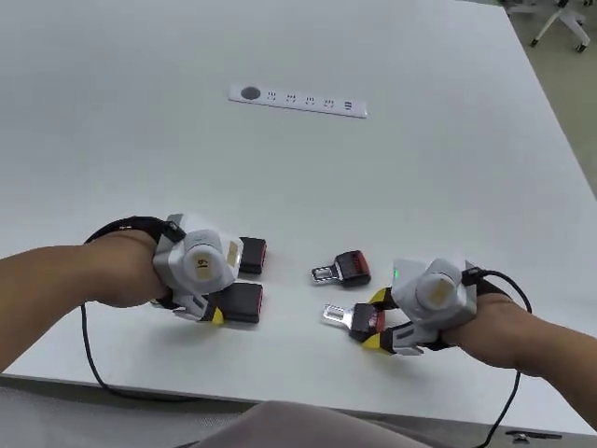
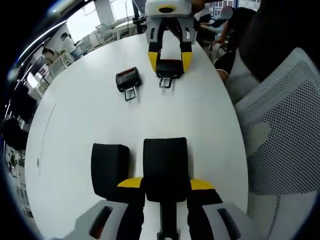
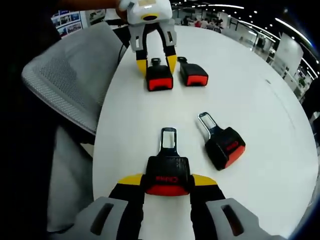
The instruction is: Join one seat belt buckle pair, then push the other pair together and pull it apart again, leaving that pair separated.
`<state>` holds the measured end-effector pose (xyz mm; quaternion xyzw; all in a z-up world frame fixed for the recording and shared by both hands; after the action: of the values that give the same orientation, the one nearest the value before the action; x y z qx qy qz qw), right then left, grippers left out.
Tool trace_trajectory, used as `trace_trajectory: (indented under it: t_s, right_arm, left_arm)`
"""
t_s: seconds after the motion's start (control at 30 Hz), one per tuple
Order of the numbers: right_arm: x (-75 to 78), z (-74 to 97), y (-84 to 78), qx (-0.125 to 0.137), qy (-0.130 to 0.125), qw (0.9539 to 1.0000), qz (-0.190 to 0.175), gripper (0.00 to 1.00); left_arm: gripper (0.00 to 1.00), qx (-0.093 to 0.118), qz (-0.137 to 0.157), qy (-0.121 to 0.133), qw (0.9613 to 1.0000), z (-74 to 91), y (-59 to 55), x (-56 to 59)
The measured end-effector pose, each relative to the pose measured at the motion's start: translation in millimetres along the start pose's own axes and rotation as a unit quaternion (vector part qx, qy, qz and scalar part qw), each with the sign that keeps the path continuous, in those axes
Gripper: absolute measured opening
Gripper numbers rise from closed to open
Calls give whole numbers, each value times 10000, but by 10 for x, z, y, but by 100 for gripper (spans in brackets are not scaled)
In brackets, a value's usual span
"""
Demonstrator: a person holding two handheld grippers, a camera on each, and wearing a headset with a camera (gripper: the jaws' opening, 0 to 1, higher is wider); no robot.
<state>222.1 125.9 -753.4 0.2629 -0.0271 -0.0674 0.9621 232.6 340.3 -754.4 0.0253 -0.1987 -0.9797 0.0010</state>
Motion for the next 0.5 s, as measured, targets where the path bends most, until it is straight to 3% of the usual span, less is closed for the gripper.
trace_trajectory:
  t_s: [0.27, 0.5]
  right_arm:
    - [19, -45, 15, -197, 73, 9997, 151, 33]
    - [-20, -195, 227, -29, 96, 9998, 149, 33]
  left_arm:
    - [33, -21, 13, -21, 10000, -12, -13, -7]
    - [33, -114, -91, -69, 9999, -2, 28, 14]
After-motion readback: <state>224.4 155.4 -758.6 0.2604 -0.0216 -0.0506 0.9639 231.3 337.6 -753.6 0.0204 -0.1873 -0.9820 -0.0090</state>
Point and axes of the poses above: the centre of the closed fingertips' face, and the gripper's own axes: z roughly backward along the fingers, x roughly to its right, y roughly out of its top, the point moved 3 cm from there along z, roughly backward along the fingers, and after that the axes turned 1 degree about -y, right-handed, at the moved point
